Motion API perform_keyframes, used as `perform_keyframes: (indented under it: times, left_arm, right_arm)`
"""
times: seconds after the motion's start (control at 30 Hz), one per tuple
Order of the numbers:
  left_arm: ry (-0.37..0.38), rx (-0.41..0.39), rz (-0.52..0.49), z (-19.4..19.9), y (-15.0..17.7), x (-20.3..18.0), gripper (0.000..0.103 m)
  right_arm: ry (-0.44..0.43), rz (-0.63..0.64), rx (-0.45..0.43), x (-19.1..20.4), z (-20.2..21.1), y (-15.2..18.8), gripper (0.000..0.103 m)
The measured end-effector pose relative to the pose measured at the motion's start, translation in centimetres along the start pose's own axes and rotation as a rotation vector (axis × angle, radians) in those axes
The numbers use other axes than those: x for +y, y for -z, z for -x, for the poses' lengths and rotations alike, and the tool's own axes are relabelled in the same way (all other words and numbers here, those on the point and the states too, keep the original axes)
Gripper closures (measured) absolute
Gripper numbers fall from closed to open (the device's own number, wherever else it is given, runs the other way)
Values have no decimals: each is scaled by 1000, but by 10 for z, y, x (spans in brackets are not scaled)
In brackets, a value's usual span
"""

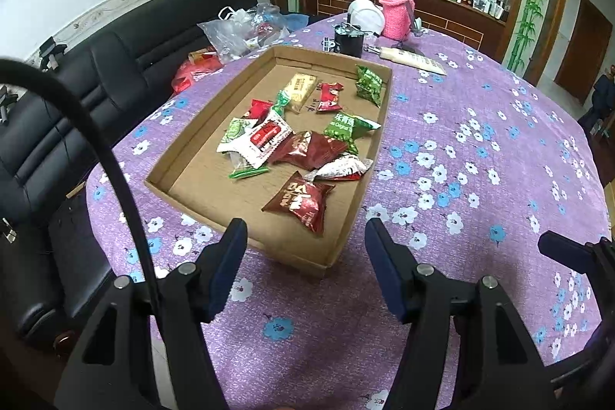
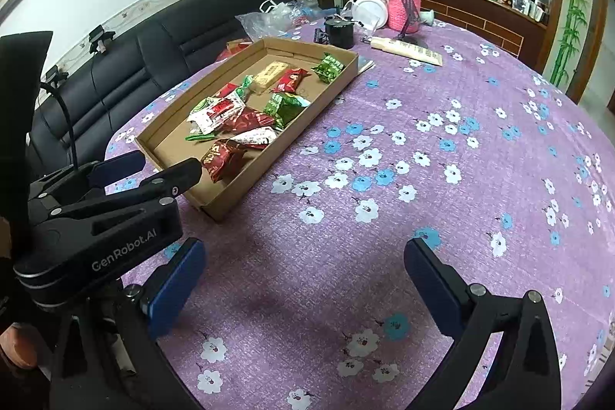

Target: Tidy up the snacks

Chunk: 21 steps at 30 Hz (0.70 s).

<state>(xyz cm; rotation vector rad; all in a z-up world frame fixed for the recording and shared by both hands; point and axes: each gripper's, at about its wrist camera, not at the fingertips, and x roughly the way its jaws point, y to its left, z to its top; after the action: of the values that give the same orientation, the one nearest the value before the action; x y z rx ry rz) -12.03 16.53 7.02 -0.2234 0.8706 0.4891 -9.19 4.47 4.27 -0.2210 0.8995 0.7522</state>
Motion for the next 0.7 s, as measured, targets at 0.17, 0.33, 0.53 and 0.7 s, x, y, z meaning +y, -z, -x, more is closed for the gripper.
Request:
perform_keyframes:
  times: [0.17,0.33,0.53,0.7]
  left_arm:
    - [-4,13,8,-4,-2,5,36]
    - [2,20,6,-6,-4,8,32]
    - [8,-3,-11,-5,-8,9,20]
    - [42,-29,-4,-6,-11,12,8]
  right_arm:
    - [15,10,1,5,-3,-3,0]
    - [27,16,-2,8,-4,-6,0]
    - [52,5,-2,5,-5,-9,0]
    - [76,-11,-7,1,-5,-12,0]
